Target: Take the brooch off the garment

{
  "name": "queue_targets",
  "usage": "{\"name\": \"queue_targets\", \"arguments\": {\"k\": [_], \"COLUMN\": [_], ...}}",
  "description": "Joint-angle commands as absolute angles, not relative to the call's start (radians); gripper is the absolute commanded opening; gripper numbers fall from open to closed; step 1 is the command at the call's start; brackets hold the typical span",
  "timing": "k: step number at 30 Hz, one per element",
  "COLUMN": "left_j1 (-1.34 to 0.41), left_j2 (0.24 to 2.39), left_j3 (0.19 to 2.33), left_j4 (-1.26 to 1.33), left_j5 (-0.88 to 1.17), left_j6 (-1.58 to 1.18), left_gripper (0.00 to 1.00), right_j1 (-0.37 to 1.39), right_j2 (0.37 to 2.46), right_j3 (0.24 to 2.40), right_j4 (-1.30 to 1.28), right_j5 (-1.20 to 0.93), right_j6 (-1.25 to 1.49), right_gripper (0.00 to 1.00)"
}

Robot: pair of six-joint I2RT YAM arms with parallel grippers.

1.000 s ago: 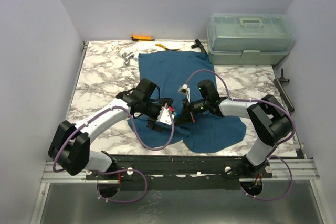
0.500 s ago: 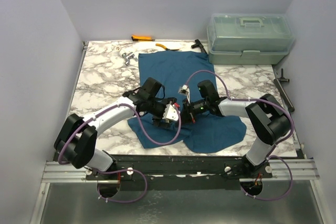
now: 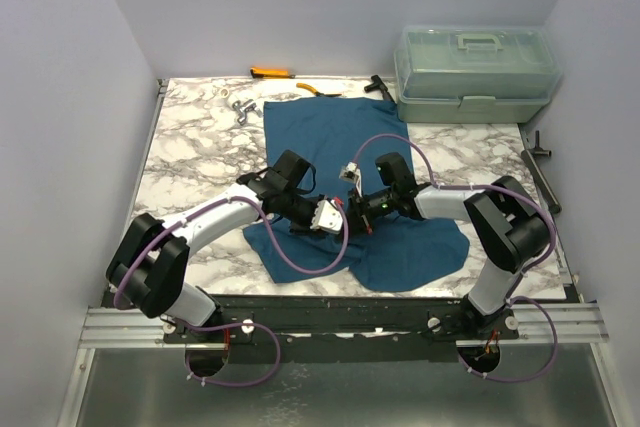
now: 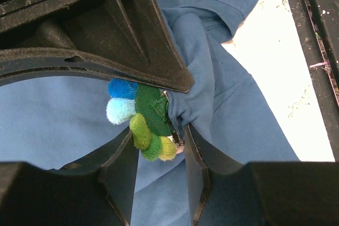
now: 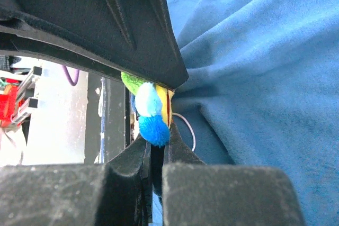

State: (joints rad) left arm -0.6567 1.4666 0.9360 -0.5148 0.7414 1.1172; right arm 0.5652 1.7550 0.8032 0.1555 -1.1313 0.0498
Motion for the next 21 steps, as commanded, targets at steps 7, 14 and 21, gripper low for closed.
{"name": "queue_targets", "arguments": {"k": [7,14,21], "left_j1": [-0.682,-0.663,-0.543], "left_j2": [1.476,1.464,1.469], "left_j3": [0.979,0.995,1.073], "left_j4": [-0.385,-0.394,-0.645], "left_j5": [0.782,0.784,0.923], "left_j6": [1.096,0.908,0.887], "left_gripper": [0.09,0.34,0.6], "right_j1": [0.589,0.589,0.575], "right_j2": [1.751,1.699,1.684], "right_j3": [0.835,0.819,0.796], "right_j4": [0.145,0.139,0.202], "right_j5": [-1.175,-1.119,-1.097], "right_j6": [0.037,-0.023,0.027], "right_gripper": [0.01,0.01,0.01]}}
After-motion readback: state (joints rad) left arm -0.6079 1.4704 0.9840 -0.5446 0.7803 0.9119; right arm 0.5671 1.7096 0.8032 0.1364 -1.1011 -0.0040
